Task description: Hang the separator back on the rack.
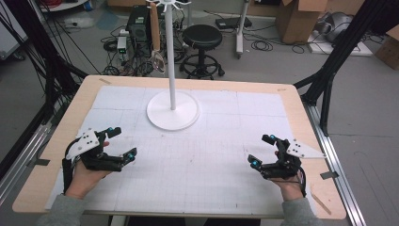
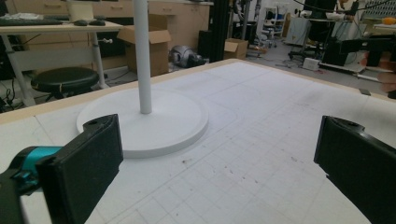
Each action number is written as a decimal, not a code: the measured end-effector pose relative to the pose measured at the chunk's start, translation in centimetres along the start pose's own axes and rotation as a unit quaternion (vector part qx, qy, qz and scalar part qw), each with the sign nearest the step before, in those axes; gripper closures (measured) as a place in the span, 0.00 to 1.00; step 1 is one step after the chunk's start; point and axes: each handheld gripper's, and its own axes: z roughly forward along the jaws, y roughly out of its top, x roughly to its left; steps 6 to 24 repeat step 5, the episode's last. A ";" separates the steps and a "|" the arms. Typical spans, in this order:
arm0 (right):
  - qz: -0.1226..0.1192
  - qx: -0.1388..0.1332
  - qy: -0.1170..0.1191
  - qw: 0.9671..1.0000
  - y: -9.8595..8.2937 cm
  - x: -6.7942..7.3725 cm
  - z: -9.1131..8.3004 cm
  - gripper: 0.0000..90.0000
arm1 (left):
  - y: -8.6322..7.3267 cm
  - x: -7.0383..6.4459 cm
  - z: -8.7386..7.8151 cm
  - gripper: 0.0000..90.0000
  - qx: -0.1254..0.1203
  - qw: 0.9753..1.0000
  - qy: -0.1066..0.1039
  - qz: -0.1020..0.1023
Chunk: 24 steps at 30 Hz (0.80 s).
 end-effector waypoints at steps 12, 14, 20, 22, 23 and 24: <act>-0.001 0.009 0.003 1.000 -0.2 -0.1 0.3 0.01 | -0.1 0.0 0.1 0.02 0.001 1.000 0.002 -0.004; -0.001 0.009 0.003 1.000 -0.2 -0.1 0.3 0.01 | -0.1 0.0 0.1 0.02 0.001 1.000 0.002 -0.004; -0.001 0.009 0.003 1.000 -0.2 -0.1 0.3 0.01 | -0.1 0.0 0.1 0.02 0.001 1.000 0.002 -0.004; -0.001 0.009 0.003 1.000 -0.2 -0.1 0.3 0.01 | -0.1 0.0 0.1 0.02 0.001 1.000 0.002 -0.004; -0.001 0.009 0.003 1.000 -0.2 -0.1 0.3 0.01 | -0.1 0.0 0.1 0.02 0.001 1.000 0.002 -0.004; -0.001 0.009 0.003 1.000 -0.2 -0.1 0.3 0.01 | -0.1 0.0 0.1 0.02 0.001 1.000 0.002 -0.004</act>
